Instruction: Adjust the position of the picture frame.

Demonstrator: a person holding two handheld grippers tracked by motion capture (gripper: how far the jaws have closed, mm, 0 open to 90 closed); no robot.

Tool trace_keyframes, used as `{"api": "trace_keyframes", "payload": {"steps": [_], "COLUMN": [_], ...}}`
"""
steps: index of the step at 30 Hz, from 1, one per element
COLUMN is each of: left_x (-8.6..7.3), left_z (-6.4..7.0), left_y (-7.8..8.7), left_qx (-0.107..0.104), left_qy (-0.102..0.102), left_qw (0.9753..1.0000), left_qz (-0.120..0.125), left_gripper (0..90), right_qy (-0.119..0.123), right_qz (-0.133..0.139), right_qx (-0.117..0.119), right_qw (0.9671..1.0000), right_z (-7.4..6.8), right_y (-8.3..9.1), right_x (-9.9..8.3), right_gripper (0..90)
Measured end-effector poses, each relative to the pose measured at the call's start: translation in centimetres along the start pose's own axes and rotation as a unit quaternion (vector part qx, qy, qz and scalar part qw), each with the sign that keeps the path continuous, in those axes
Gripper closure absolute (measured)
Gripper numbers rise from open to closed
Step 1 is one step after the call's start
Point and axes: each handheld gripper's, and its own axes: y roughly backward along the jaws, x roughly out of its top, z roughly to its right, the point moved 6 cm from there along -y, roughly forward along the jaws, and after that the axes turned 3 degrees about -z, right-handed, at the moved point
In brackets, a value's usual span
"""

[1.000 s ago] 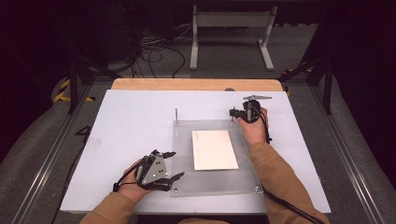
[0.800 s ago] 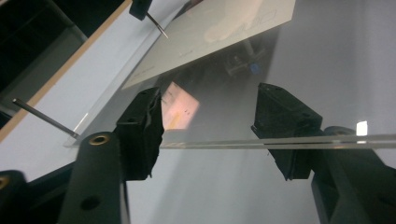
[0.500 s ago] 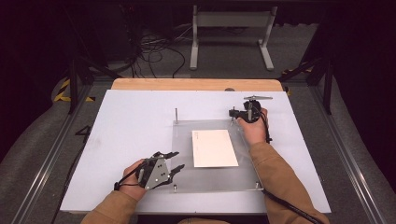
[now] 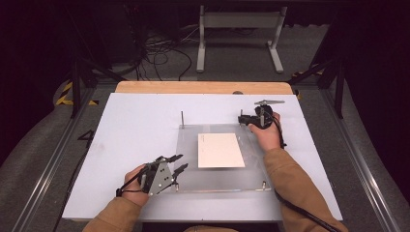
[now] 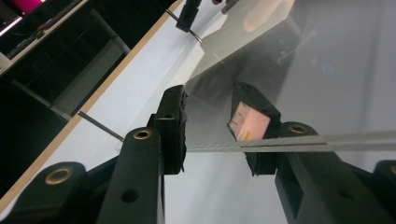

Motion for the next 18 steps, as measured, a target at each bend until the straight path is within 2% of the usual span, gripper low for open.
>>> {"api": "trace_keyframes", "payload": {"steps": [4,8,11,15,18], "left_x": [0.1,0.3,0.4,0.5,0.6], "left_z": [-0.2,-0.5,-0.8,-1.0,-1.0], "left_y": [0.0,0.1,0.1,0.2,0.1], "left_qx": [-0.002,-0.006,-0.011,-0.014,-0.014], "left_qy": [0.004,0.008,0.013,0.017,0.019], "left_qw": [1.0000,0.9999,0.9999,0.9998,0.9997], "left_qz": [0.004,0.003,0.002,0.002,0.002], "left_gripper": [63.8,64.0,63.8,63.7,63.7], "right_qy": [0.010,0.036,0.061,0.093,0.106], "right_qz": [0.016,0.032,0.043,0.042,0.052], "right_qx": [0.016,0.025,0.037,0.046,0.053], "right_qw": [0.9997,0.9985,0.9965,0.9937,0.9916], "right_z": [0.3,0.1,-0.2,-0.9,-1.7], "right_y": [1.9,3.9,5.7,7.6,8.8], "right_x": [-0.8,-1.6,-2.4,-3.6,-4.2], "right_gripper": [66.6,60.9,57.7,57.2,55.1]}}
